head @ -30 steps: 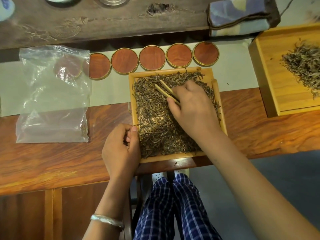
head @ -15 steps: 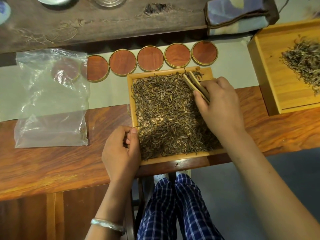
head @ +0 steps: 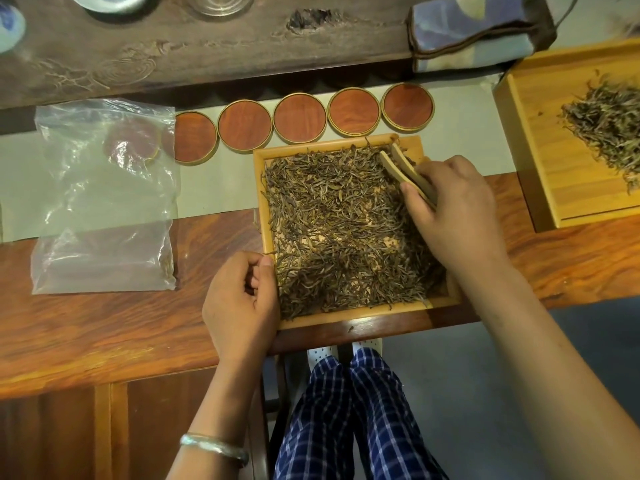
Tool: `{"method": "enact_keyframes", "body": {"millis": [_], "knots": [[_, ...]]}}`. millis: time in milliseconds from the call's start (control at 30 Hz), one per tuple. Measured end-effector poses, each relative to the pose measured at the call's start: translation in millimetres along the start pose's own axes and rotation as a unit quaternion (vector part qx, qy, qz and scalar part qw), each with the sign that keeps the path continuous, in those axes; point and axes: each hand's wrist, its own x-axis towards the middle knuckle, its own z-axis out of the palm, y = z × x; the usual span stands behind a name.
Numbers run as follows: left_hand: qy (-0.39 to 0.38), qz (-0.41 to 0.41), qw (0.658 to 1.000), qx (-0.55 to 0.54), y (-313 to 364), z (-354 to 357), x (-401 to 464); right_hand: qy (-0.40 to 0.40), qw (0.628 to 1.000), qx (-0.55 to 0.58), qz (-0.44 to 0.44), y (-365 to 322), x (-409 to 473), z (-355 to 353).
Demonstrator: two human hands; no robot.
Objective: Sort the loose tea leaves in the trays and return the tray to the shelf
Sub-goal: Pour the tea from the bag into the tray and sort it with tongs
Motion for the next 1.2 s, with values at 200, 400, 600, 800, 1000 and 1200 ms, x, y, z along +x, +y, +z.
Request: {"method": "enact_keyframes", "body": {"millis": [200,400,600,800,1000,1200], "knots": [[0.004,0.005,1.000,0.001,-0.7,-0.8,0.0,-0.022,0.998,0.023,-0.045,-5.9,-23.7,-7.5],[0.004,0.008,1.000,0.000,0.3,0.5,0.4,-0.042,0.999,0.017,-0.029,2.8,-30.3,-3.7],[0.001,0.008,1.000,0.003,-0.6,-0.9,-0.1,-0.050,0.996,0.026,-0.071,-16.6,-37.1,0.8],[0.001,0.003,1.000,0.002,-0.4,-0.2,0.6,-0.055,0.996,0.007,-0.063,-27.2,-32.1,11.1],[0.002,-0.002,1.000,0.003,-2.1,0.1,0.9,-0.024,0.998,-0.001,-0.066,-29.4,-32.2,8.4],[0.003,0.000,1.000,0.001,-0.7,-0.3,0.2,-0.062,0.994,-0.005,-0.087,-37.5,-32.6,14.2]]}}
